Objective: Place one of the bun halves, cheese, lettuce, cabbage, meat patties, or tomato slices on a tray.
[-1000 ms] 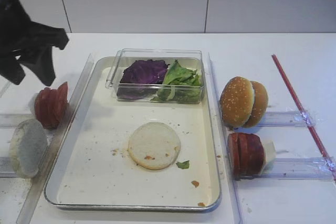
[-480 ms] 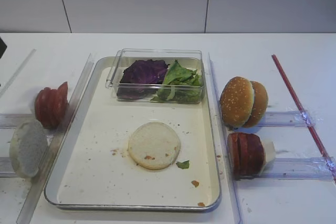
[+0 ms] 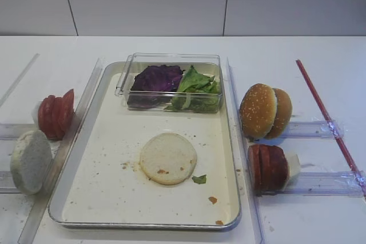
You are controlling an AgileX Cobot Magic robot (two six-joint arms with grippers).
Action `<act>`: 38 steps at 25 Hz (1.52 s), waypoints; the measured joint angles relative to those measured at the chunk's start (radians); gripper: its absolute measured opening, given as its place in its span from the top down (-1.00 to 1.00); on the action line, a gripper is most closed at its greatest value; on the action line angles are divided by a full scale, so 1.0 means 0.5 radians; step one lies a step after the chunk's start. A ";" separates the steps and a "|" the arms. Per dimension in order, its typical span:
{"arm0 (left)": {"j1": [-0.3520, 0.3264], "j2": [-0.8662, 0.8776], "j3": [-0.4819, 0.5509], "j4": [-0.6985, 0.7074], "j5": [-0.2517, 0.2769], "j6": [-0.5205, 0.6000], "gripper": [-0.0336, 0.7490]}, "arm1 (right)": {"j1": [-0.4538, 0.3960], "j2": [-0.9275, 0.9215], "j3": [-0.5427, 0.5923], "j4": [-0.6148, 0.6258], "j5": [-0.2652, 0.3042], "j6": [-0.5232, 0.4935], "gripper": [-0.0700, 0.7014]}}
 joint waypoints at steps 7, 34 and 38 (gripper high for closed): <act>0.000 -0.504 0.140 0.000 0.021 -0.012 -0.06 | 0.000 0.000 0.000 0.000 0.000 0.000 -0.17; 0.000 -1.742 0.910 -0.062 -0.091 0.253 -0.03 | 0.000 0.000 0.000 0.001 0.000 0.000 -0.17; 0.000 -1.742 0.919 -0.062 -0.111 0.262 -0.03 | 0.000 0.000 0.000 -0.001 0.000 0.000 -0.17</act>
